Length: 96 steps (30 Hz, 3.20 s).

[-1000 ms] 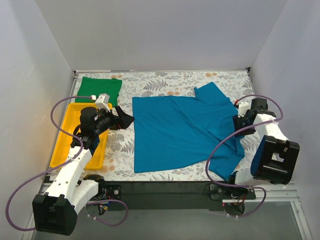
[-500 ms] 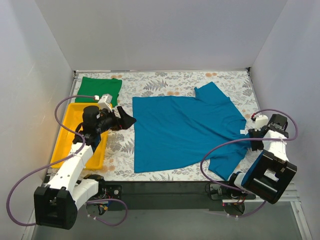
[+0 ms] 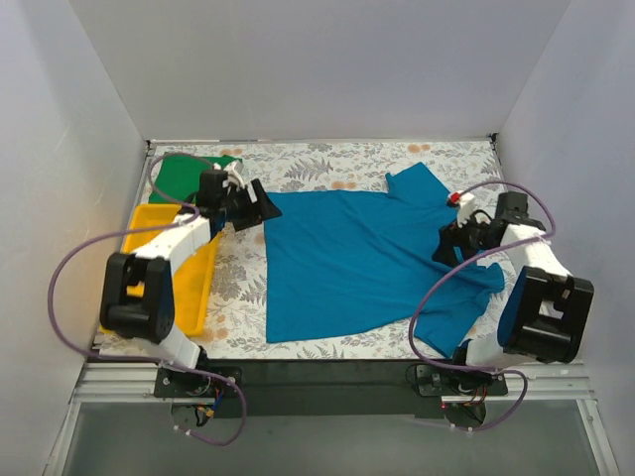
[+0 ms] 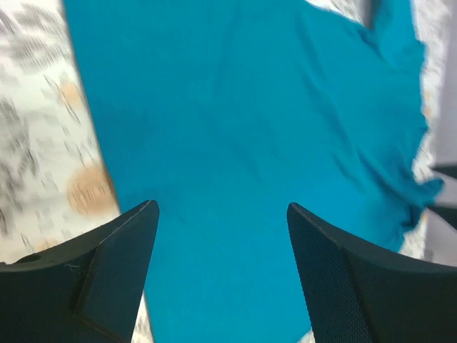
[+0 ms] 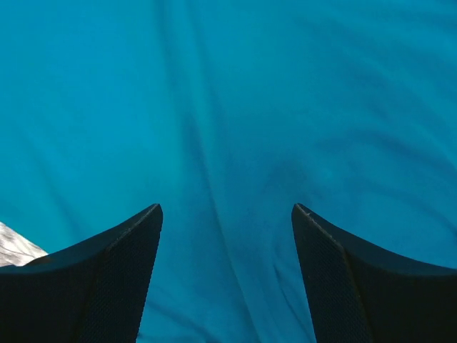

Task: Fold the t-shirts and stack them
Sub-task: Flatten the tshirt out

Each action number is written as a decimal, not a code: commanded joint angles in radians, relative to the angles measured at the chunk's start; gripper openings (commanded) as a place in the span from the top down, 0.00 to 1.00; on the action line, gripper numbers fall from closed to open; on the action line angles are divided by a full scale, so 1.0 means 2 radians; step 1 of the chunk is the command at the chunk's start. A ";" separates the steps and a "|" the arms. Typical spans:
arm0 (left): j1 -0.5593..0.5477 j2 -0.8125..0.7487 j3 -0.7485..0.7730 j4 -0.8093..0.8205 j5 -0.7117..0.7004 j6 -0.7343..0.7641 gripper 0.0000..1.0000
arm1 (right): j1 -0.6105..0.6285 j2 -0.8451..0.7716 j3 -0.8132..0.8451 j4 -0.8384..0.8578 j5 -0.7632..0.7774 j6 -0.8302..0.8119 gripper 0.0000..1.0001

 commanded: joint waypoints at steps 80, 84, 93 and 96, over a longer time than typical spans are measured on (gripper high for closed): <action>0.014 0.326 0.312 -0.117 -0.107 0.016 0.36 | 0.033 0.361 0.284 0.072 0.080 0.270 0.39; 0.014 0.317 0.296 -0.114 -0.103 0.024 0.37 | 0.033 0.334 0.271 0.069 0.065 0.247 0.39; 0.014 0.292 0.275 -0.105 -0.114 0.042 0.36 | 0.032 0.379 0.431 0.096 0.043 0.309 0.37; 0.014 0.291 0.273 -0.105 -0.113 0.043 0.36 | 0.031 0.411 0.472 0.107 0.050 0.336 0.37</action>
